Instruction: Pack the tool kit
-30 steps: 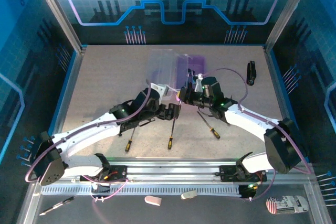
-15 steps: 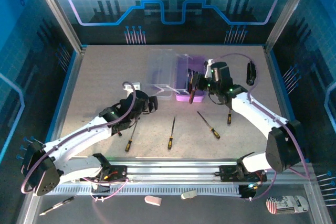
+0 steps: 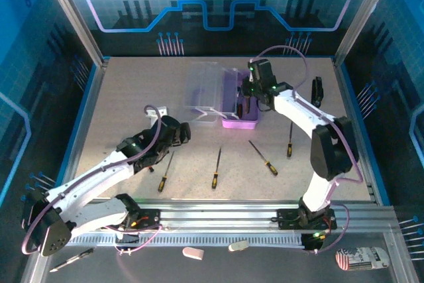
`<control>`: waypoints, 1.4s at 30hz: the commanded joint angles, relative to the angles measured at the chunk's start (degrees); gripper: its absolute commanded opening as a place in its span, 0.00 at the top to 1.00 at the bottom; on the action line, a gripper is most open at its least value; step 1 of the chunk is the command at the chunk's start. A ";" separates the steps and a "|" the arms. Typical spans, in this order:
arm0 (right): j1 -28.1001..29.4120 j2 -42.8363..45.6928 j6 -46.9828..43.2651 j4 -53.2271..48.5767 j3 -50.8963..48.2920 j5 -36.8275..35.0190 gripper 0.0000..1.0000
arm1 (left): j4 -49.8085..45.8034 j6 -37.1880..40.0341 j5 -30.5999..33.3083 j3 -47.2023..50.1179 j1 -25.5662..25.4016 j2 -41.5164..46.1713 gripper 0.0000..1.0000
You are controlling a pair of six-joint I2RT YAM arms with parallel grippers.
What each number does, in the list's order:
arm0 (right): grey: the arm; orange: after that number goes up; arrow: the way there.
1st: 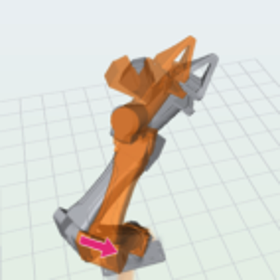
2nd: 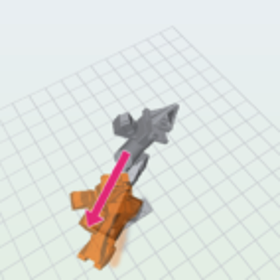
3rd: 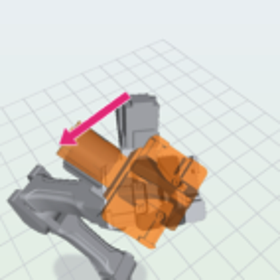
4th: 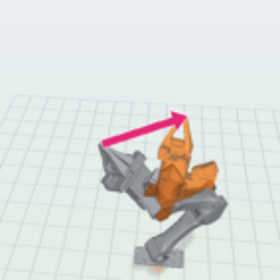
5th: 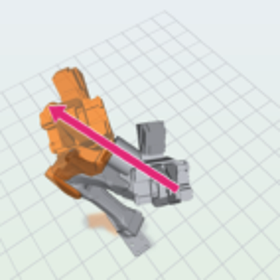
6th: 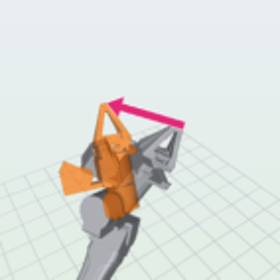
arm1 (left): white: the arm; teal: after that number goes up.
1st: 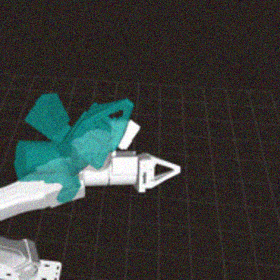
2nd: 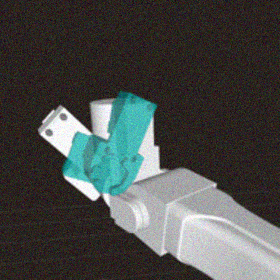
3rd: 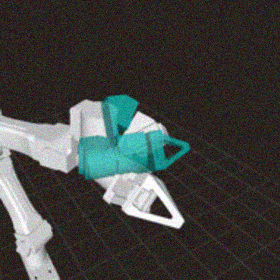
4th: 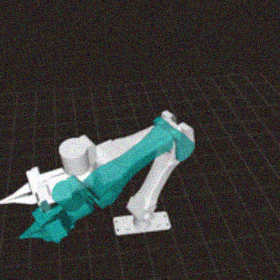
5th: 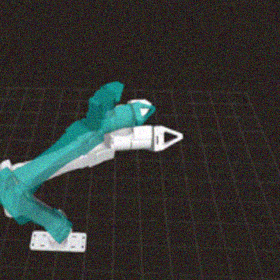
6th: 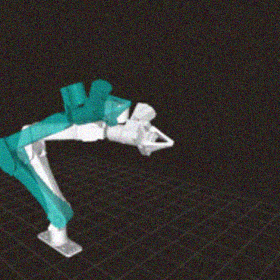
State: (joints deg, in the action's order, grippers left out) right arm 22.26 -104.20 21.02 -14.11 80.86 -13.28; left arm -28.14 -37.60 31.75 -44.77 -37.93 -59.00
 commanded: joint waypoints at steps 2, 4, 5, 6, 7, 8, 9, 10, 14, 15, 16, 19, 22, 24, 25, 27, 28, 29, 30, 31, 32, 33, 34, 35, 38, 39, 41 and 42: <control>-1.29 -7.90 -1.83 -3.69 8.53 -4.34 0.93 | -3.41 -0.26 1.14 0.68 0.94 3.58 0.01; -2.01 -11.71 -1.29 -4.90 12.14 -3.88 0.93 | -3.09 -0.28 0.63 1.43 1.23 4.41 0.01; -2.20 -13.38 -1.12 -6.09 13.92 -3.93 0.93 | -2.77 -0.35 0.36 1.75 1.36 4.58 0.01; -2.46 -15.05 -1.11 -7.86 16.19 -3.73 0.94 | -2.70 -0.36 0.00 1.83 1.55 4.53 0.01; -2.46 -16.23 -1.44 -8.83 17.62 -3.59 0.94 | -2.83 -0.37 -0.39 1.75 1.75 4.43 0.01; -2.49 -16.90 -1.66 -9.08 18.21 -3.54 0.94 | -3.04 -0.41 -0.62 1.66 1.81 4.30 0.01; -2.57 -17.59 -1.68 -9.59 18.75 -3.59 0.94 | -3.15 -0.45 -0.65 1.59 1.94 4.05 0.01; -2.66 -18.29 -1.47 -10.30 19.36 -3.33 0.93 | -3.28 -0.45 -0.80 1.49 2.07 3.94 0.01; -3.26 -20.47 -1.06 -11.49 20.59 -1.74 0.93 | -3.23 -0.28 -1.48 1.11 2.29 3.47 0.01; -3.29 -21.04 -1.13 -12.43 21.40 -1.83 0.93 | -3.13 -0.11 -1.68 0.94 2.41 3.30 0.01; -3.30 -21.65 -1.15 -13.20 22.14 -1.67 0.92 | -3.21 -0.01 -1.84 0.80 2.42 3.05 0.01; -3.36 -23.37 -1.00 -14.54 23.64 -1.13 0.91 | -3.08 0.09 -2.38 0.40 2.51 2.29 0.01; -3.64 -25.63 -0.32 -17.47 26.38 -0.74 0.90 | -2.80 -0.25 -3.04 0.32 2.52 1.37 0.01; -3.72 -26.81 0.62 -19.23 27.72 -0.45 0.89 | -2.67 -0.80 -3.50 0.22 2.69 0.96 0.01; -3.80 -27.23 1.07 -19.42 27.88 -0.54 0.89 | -2.55 -0.96 -3.84 0.26 2.67 0.86 0.01; -3.83 -27.78 1.54 -19.55 28.12 -0.18 0.89 | -2.62 -1.20 -4.13 0.14 2.64 0.95 0.01; -3.87 -27.98 1.74 -19.55 28.21 -0.09 0.87 | -2.75 -1.16 -4.28 0.13 2.65 0.99 0.01; -3.89 -28.09 1.98 -19.66 28.39 0.13 0.86 | -3.00 -1.05 -4.08 0.04 2.69 1.19 0.01; -3.98 -28.03 2.14 -19.64 28.45 0.44 0.84 | -3.14 -0.94 -4.03 0.07 2.73 1.25 0.01; -4.07 -28.00 2.29 -19.81 28.63 0.46 0.83 | -3.31 -0.89 -3.89 0.04 2.73 1.42 0.01; -4.10 -27.88 2.36 -19.95 28.78 0.64 0.81 | -3.41 -0.80 -3.90 0.12 2.74 1.59 0.01; -4.11 -27.74 2.52 -20.13 28.93 0.69 0.81 | -3.48 -0.81 -3.89 0.20 2.83 1.76 0.01; -4.16 -27.72 2.65 -20.29 29.18 0.76 0.80 | -3.50 -0.89 -4.00 0.36 2.86 1.94 0.01; -4.23 -27.72 2.77 -20.50 29.39 0.96 0.79 | -3.42 -1.10 -4.13 0.30 2.82 2.04 0.01; -4.41 -28.22 3.24 -21.55 30.61 1.32 0.79 | -3.06 -1.24 -5.06 0.41 2.87 2.30 0.01; -4.42 -28.33 3.36 -21.81 30.82 1.55 0.79 | -2.97 -1.24 -5.20 0.39 3.02 2.31 0.01; -4.63 -28.73 3.59 -22.23 31.27 2.33 0.79 | -3.06 -1.15 -5.29 0.32 2.98 2.43 0.01; -4.76 -28.77 3.76 -22.43 31.35 2.40 0.79 | -3.14 -1.07 -5.29 0.33 3.09 2.42 0.01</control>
State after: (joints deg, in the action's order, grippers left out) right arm 18.50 -131.61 23.33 -34.24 109.93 -12.40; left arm -30.22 -37.63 27.40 -43.83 -35.51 -57.65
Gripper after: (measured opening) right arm 0.207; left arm 0.994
